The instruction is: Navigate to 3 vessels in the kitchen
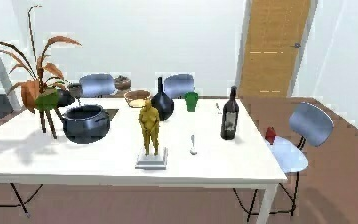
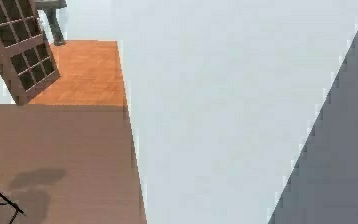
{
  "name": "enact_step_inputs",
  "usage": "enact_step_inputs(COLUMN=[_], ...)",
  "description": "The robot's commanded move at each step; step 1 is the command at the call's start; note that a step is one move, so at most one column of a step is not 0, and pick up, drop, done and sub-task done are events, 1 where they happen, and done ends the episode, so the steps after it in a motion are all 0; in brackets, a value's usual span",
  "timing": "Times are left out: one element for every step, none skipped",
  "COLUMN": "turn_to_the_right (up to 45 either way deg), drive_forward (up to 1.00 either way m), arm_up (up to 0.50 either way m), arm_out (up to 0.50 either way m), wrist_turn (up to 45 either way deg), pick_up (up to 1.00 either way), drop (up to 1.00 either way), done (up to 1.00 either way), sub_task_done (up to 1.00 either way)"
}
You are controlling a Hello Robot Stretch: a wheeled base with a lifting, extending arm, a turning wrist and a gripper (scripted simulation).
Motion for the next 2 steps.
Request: enact_step_inputs(turn_to_the_right=[0.0,18.0], drive_forward=[0.3,0.0], arm_up=[0.0,0.0], arm_out=[0.0,0.0], wrist_turn=[0.0,0.0], pick_up=[0.0,0.0], drop=[0.0,0.0], done=[0.0,0.0], sub_task_done=[0.0,0.0])
